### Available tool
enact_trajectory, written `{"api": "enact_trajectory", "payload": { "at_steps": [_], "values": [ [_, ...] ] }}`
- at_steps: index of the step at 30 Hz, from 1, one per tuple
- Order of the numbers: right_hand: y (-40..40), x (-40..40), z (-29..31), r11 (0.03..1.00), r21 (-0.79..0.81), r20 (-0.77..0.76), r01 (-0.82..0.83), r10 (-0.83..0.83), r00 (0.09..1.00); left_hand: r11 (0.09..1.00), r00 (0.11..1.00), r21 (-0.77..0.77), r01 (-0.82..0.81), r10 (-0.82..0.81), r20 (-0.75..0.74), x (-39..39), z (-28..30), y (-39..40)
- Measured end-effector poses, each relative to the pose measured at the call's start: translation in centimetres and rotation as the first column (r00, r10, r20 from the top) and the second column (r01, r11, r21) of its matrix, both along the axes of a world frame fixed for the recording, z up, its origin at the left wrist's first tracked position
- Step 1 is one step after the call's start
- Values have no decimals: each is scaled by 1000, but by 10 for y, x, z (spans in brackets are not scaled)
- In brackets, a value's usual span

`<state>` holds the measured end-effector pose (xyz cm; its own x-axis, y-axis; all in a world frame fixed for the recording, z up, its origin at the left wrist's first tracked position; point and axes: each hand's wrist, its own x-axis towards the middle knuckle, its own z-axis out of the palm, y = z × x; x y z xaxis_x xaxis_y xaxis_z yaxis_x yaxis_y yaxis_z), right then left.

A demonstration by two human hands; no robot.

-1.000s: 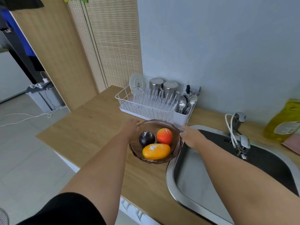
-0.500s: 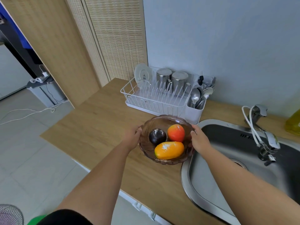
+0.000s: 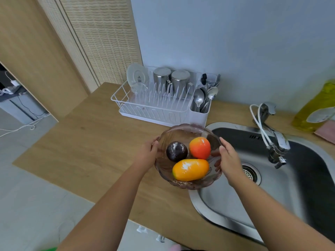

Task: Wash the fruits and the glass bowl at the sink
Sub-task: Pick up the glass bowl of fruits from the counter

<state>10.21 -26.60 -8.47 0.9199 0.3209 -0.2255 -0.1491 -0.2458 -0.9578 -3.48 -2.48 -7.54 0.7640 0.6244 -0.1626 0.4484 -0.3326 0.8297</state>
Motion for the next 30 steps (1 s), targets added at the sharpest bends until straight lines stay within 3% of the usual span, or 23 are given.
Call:
{"api": "enact_trajectory", "payload": {
  "at_steps": [8, 13, 15, 19, 23, 27, 30],
  "values": [
    [-92, -4, -11, 972, 21, -75, 236, -234, 969, 988, 988, 9, 153, -153, 1, 38, -2, -75],
    [-141, -5, -18, 945, 16, -102, 328, -325, 940, 979, 979, -38, 202, -202, -10, 59, -13, -118],
    [-158, -2, -19, 938, -1, -110, 346, -344, 932, 974, 973, 9, 227, -227, -31, 67, -16, -132],
    [-185, 9, -25, 945, -46, -100, 325, -328, 939, 939, 955, 180, 295, -284, -84, 80, -16, -160],
    [-205, 25, -41, 952, -153, -71, 264, -277, 958, 866, 916, 313, 390, -330, -228, 90, -25, -179],
    [-214, 37, -63, 947, -264, -99, 183, -215, 971, 866, 879, 266, 424, -322, -351, 91, -38, -194],
    [-214, 40, -70, 951, -274, -172, 142, -194, 966, 893, 845, 148, 425, -333, -418, 91, -51, -199]
  ]
}}
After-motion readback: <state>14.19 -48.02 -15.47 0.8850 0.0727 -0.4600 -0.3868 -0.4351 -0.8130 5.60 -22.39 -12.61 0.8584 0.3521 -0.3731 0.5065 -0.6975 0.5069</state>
